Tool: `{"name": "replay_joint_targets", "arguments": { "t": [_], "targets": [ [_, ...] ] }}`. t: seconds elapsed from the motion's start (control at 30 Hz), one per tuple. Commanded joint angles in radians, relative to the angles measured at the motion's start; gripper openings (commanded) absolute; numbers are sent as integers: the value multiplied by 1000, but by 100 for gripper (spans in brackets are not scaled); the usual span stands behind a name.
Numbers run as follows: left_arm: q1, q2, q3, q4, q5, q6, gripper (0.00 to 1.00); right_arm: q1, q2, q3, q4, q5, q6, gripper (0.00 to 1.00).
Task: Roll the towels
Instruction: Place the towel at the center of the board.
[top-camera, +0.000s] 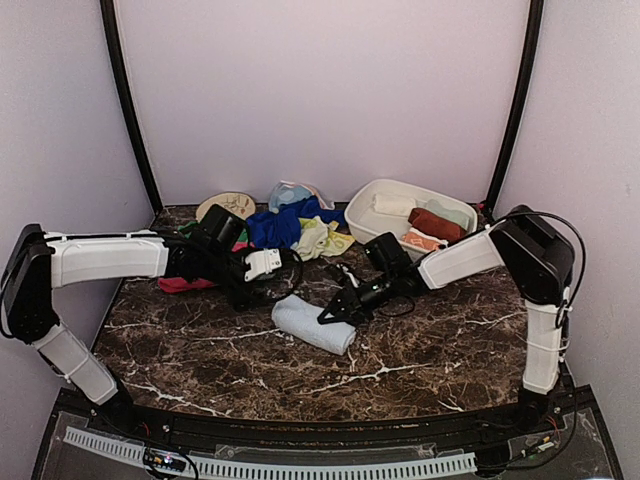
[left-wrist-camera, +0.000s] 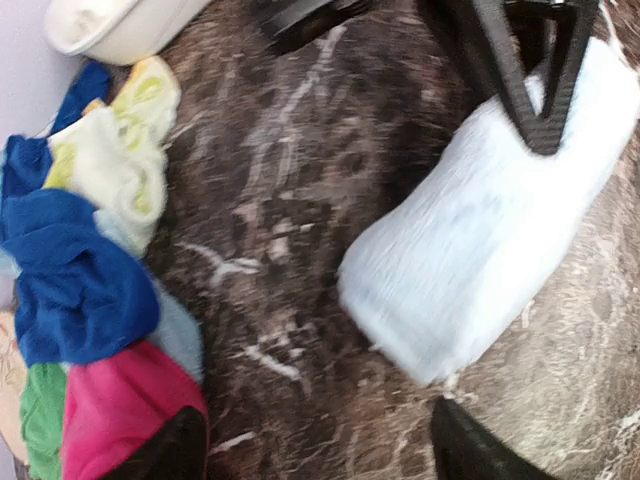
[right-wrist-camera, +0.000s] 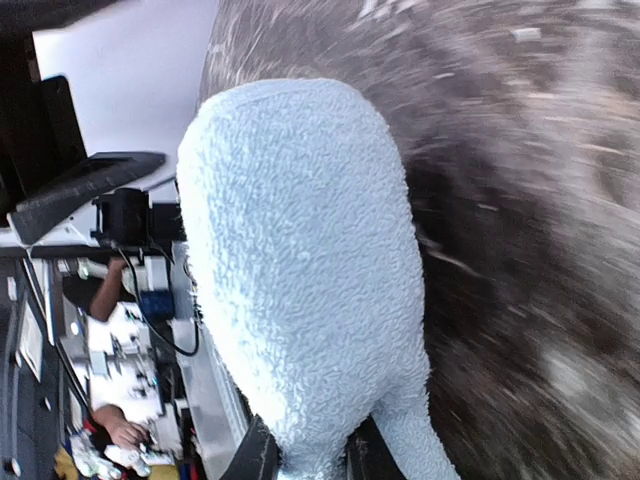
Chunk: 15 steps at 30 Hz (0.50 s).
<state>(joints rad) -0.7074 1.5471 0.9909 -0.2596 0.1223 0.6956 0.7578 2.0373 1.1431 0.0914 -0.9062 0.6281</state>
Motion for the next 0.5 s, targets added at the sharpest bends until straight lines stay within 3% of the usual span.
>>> {"name": "replay_joint_targets", "arguments": {
  "t": [0.0, 0.07, 0.2, 0.3, 0.47],
  "targets": [
    [137, -44, 123, -153, 28, -106, 91, -117, -112, -48, 87, -19, 95, 0],
    [195, -56, 151, -166, 42, -122, 99, -183, -161, -24, 70, -8, 100, 0],
    [280, -95, 161, -148, 35, -112, 99, -339, -224, 157, -97, 83, 34, 0],
    [333, -117, 158, -141, 46, -114, 99, -426, -209, 381, -294, 252, -86, 0],
    [406, -120, 147, -156, 72, -136, 99, -461, -140, 702, -415, 649, -306, 0]
  ]
}}
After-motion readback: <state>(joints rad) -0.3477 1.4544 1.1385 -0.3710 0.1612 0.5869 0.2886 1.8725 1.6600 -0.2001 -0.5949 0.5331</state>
